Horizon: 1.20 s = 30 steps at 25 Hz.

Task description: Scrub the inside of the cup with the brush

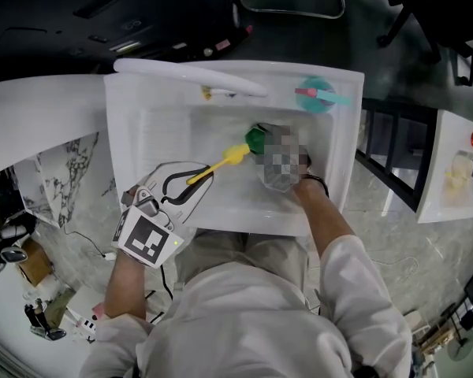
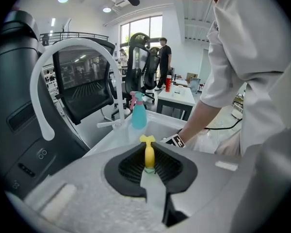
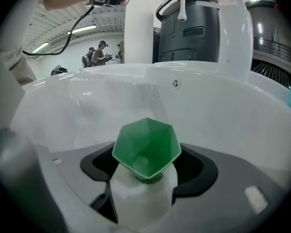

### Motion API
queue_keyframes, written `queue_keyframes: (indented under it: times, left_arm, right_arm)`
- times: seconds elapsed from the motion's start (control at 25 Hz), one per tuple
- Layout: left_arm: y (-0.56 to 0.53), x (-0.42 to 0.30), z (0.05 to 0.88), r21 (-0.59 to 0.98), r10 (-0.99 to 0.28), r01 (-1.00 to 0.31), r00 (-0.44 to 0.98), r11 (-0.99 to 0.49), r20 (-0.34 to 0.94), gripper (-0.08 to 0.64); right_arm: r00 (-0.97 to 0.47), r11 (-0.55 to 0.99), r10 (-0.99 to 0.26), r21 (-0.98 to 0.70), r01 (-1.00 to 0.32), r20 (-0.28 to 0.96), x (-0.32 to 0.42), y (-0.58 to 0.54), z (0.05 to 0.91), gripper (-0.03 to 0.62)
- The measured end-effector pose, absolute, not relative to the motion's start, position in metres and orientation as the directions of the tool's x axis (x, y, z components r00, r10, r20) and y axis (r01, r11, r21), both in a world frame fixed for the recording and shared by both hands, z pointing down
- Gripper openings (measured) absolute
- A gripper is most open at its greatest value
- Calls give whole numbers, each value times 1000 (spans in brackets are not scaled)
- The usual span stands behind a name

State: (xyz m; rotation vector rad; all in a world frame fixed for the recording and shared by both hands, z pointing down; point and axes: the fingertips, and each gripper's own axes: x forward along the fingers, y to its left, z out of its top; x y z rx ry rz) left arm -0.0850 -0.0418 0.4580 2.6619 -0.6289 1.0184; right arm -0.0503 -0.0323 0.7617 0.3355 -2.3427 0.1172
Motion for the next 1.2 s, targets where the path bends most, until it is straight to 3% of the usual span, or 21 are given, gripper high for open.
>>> queue_keyframes:
  times: [0.24,1.0,1.2]
  left_arm:
    - [-47,-92,441,49,-335,-474,688,-879,643,40]
    - [-39,-116,393,143,-428,-532,790,-834,439,40]
    - [-41,-123,382,206,-475,-552,817,-808,328,40]
  right_arm:
    - [-671,959,-202,7,-282,713,-53,-32,763,385]
    - [-648,951,-191,-24,-307,737,-49,-30,758,420]
    - [-653,945,-211,-18,-326,727,-49,-34,752,419]
